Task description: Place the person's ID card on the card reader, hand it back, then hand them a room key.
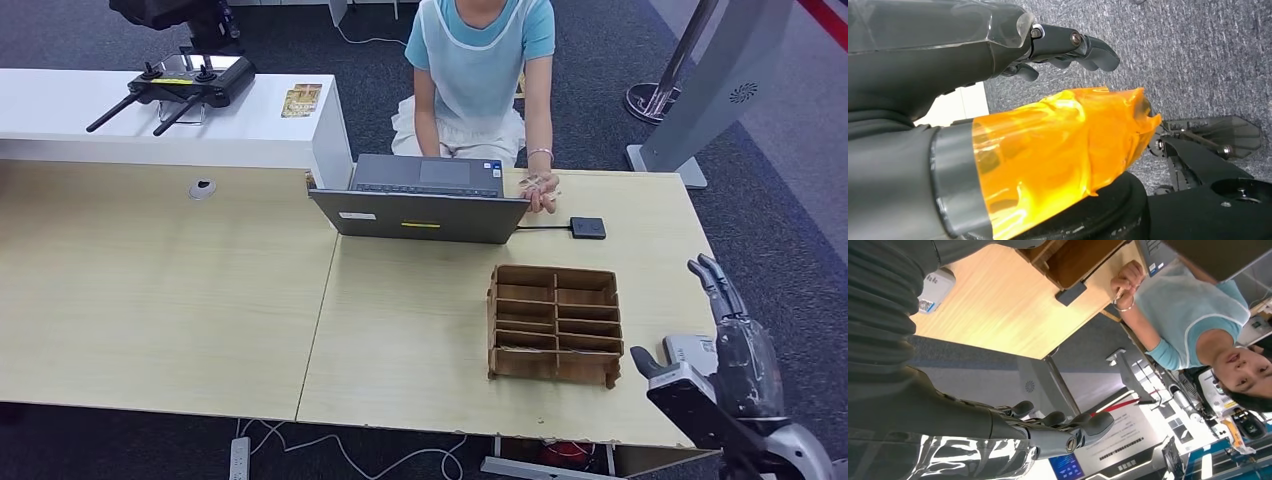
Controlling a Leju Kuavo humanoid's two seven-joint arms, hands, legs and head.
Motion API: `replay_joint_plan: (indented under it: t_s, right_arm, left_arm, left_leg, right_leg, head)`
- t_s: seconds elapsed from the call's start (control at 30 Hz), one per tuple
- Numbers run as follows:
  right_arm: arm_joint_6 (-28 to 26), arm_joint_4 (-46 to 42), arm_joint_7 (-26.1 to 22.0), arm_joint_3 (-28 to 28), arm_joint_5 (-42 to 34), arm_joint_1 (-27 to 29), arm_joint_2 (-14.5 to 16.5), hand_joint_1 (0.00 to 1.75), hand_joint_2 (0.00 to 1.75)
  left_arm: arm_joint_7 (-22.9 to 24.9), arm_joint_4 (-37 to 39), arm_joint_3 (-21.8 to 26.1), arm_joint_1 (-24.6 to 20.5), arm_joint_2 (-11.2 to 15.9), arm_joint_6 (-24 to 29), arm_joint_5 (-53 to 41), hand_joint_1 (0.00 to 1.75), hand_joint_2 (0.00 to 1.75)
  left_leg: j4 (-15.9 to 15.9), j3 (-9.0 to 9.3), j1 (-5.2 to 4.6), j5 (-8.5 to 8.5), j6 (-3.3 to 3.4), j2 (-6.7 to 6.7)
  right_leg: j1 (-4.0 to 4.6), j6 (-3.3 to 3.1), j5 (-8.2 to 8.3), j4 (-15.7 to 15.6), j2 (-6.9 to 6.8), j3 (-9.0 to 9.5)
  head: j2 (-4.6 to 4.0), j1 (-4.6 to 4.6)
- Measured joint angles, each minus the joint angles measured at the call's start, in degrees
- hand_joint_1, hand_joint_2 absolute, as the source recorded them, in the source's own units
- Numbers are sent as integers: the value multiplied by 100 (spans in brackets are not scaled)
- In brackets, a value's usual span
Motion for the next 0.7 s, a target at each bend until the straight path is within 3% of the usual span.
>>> replay_joint_plan:
  t_s: [0.4, 0.7]
  right_arm:
    - [-102, -508, 33, 4, 402, 698, 222, 0, 175]
    - [-183, -652, 210, 57, 826, 858, 356, 0, 175]
  left_arm:
    - [-4, -2, 43, 1, -114, 27, 2, 0, 0]
    - [11, -2, 43, -1, -170, 21, -32, 0, 0]
  left_leg:
    - [0, 1, 0, 0, 0, 4]
    - [0, 2, 0, 0, 0, 6]
  right_leg:
    - [0, 0, 0, -1, 1, 0]
    - [0, -1, 0, -1, 3, 0]
  head:
    - [0, -1]
    - [1, -1]
